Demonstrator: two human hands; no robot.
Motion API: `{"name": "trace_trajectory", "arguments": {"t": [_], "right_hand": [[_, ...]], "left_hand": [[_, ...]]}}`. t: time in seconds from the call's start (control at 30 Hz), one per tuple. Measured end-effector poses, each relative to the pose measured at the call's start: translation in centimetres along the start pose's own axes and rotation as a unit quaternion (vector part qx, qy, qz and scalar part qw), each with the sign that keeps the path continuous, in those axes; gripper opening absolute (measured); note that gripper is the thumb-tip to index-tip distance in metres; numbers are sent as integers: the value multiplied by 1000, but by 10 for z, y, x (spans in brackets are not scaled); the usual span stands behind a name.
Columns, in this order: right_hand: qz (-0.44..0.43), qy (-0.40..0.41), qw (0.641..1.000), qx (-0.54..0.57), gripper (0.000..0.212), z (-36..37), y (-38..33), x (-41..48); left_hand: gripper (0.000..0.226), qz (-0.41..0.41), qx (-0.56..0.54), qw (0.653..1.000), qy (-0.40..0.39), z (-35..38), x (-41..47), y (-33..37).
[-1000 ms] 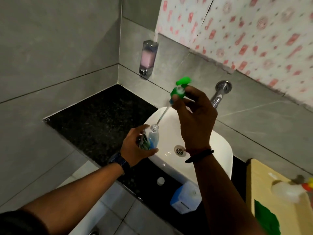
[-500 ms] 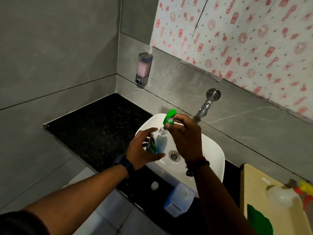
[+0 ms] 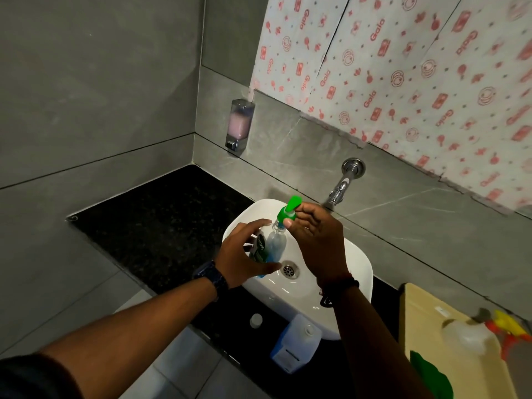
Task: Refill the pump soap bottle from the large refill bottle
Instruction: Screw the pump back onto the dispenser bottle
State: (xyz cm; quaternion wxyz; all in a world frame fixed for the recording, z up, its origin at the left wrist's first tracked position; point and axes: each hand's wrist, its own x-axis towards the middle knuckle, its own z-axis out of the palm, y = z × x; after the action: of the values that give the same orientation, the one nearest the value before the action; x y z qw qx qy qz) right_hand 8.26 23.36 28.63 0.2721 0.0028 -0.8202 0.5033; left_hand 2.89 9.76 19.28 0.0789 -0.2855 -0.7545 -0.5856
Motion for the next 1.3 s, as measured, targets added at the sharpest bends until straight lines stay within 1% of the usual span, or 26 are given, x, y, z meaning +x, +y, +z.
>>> {"name": "trace_trajectory", "arguments": {"t": [0.2,0.33,0.4,0.5,0.6,0.7,0.8,1.0,1.07,1.17,1.3], "right_hand": [[-3,-7,1000,-21,25,2,3,-2],[6,-6,1000,-2,25,4,5,-7],[13,15,1000,0,24,9,6,-10],[-3,76,996,-48,34,14,6,-11],[-19,100,991,-83,43,19,4,-12],[-20,78,996,-47,47,20,3,-15],[-1,52,999,-6,53,21,7,-17],[-19,98,995,-30,54,22,6,-20],[-26,110,993,-42,60,22,4,-20],[-20,97,995,-32,72,23,3,-20],[1,83,996,26,70,26,5,-23]], "left_hand": [[84,16,0,1000,-3,-1,3,4],[84,31,2,1000,4,-6,4,5],[83,30,-2,1000,4,-8,3,5],[81,15,-16,1000,-1,-8,1,6],[79,14,-21,1000,-11,-8,-1,9],[78,20,-28,999,-20,-8,-2,11],[80,4,-32,999,-11,-9,-3,9],[78,4,-45,999,-3,-10,-5,11],[78,4,-47,999,-6,-10,-6,12],[79,1,-45,999,-17,-8,-8,13],[78,1,-56,998,-25,-9,-8,15]]}}
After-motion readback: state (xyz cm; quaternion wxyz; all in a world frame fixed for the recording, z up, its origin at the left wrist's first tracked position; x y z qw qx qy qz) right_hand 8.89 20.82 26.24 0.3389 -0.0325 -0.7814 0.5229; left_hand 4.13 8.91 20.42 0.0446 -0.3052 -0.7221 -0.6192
